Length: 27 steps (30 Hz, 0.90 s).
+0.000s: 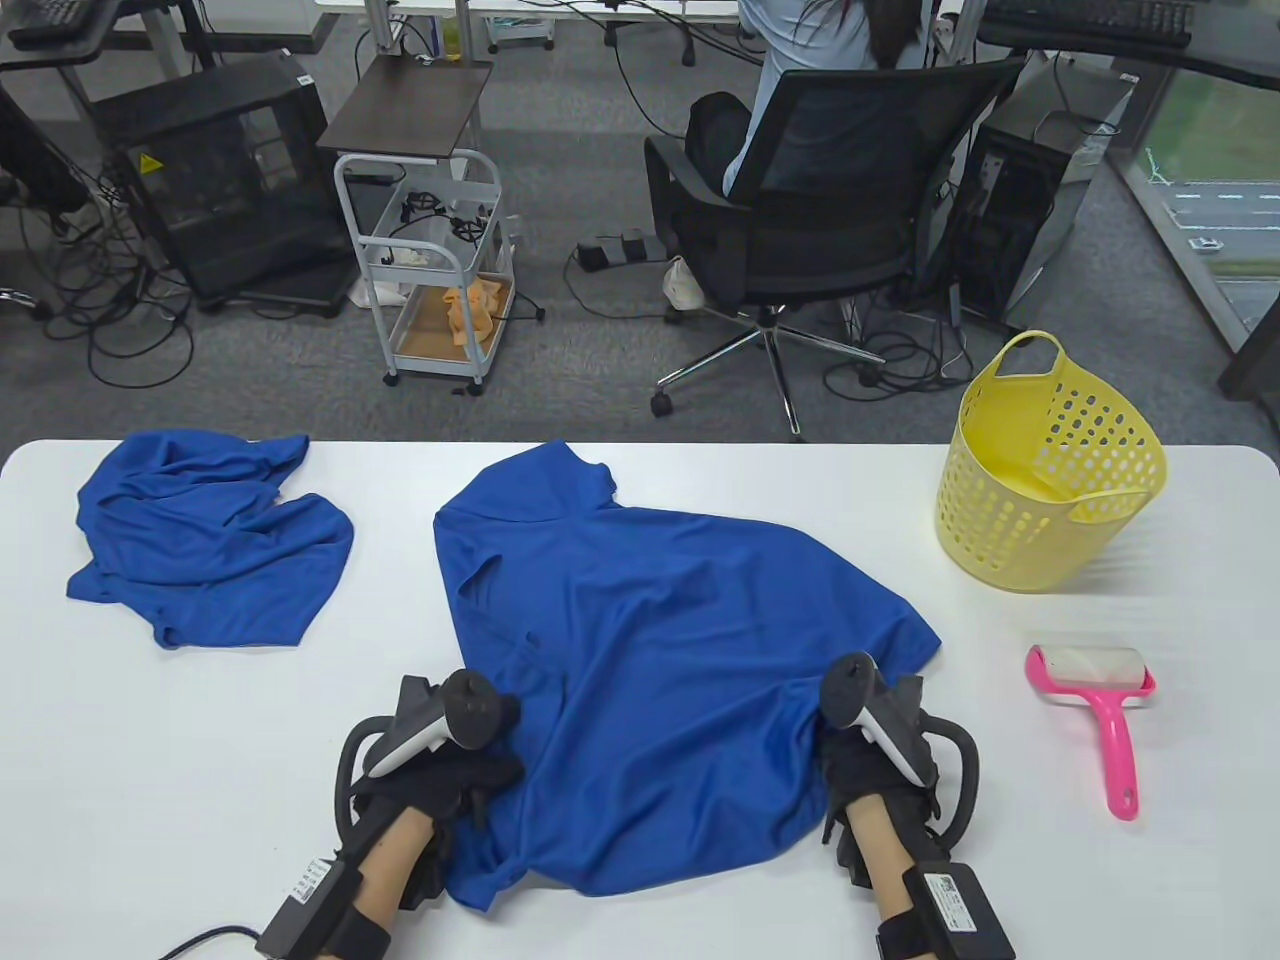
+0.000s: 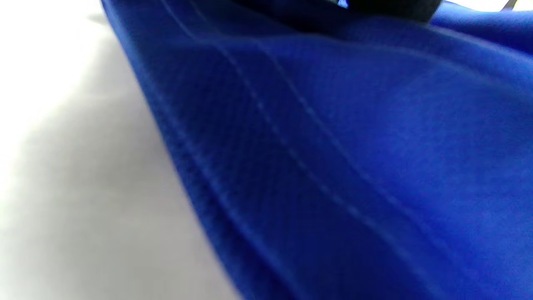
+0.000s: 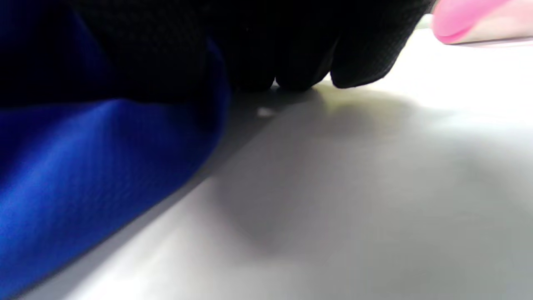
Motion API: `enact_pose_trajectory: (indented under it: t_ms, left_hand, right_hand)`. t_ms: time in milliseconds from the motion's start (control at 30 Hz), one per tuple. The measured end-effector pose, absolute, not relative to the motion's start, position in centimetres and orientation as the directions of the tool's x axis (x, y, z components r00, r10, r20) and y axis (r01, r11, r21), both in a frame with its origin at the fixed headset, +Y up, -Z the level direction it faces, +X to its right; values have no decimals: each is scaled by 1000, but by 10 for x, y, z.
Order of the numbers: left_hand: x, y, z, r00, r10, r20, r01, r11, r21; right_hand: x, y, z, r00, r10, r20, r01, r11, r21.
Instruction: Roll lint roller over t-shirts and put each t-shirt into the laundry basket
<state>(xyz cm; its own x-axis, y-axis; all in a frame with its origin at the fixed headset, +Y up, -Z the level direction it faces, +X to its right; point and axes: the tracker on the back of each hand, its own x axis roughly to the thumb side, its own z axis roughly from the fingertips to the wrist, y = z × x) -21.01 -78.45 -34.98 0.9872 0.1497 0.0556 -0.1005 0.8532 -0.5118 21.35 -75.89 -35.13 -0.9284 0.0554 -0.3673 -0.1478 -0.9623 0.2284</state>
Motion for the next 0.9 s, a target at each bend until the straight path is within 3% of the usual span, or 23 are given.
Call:
enact_pose_trajectory:
  t_ms: [133,267,367,467,567,600,667,800,833,900]
  left_hand:
    - [-211,-782,-349,993,117,30,-85,852,-517]
    - [-208,-781,-349,996,84,11,-66,846,-529]
    - [-207,-780,-348,997,70,10,-54,847,-528]
    - [-206,-781,-347,998,68,10,-52,849,-526]
    - [-207,-781,-347,997,69,17,-51,860,-508]
    - [-208,-779,-348,997,75,16,-57,864,-500]
    - [-213,-775,-351,996,87,4,-74,869,-489]
    - [-224,-771,-352,984,87,-153,-136,930,-341]
    - [-226,-776,-354,983,87,-159,-139,926,-351]
    - [-226,-778,-355,984,88,-153,-143,904,-403]
  right_hand:
    - [253,-748,-340,-848,-192,-495,8,-936,351]
    - [290,-751,-325,-769,-274,-578,-63,-867,494]
    - [298,-760,-316,-735,-421,-532,-11,-777,630]
    - [295,-755,-313,-749,-345,-566,-36,-831,555]
    - [271,-733,-315,-811,-215,-544,-2,-929,369]
    - [255,-728,-318,-867,-128,-481,-9,-962,272]
    - [225,-733,-325,-953,-54,-298,-8,-979,202]
    - [187,-777,-339,-993,-82,-85,40,-909,415]
    - [184,-789,-340,-993,-84,-78,37,-881,471]
    - [189,-794,-340,-993,14,-120,-67,-888,454]
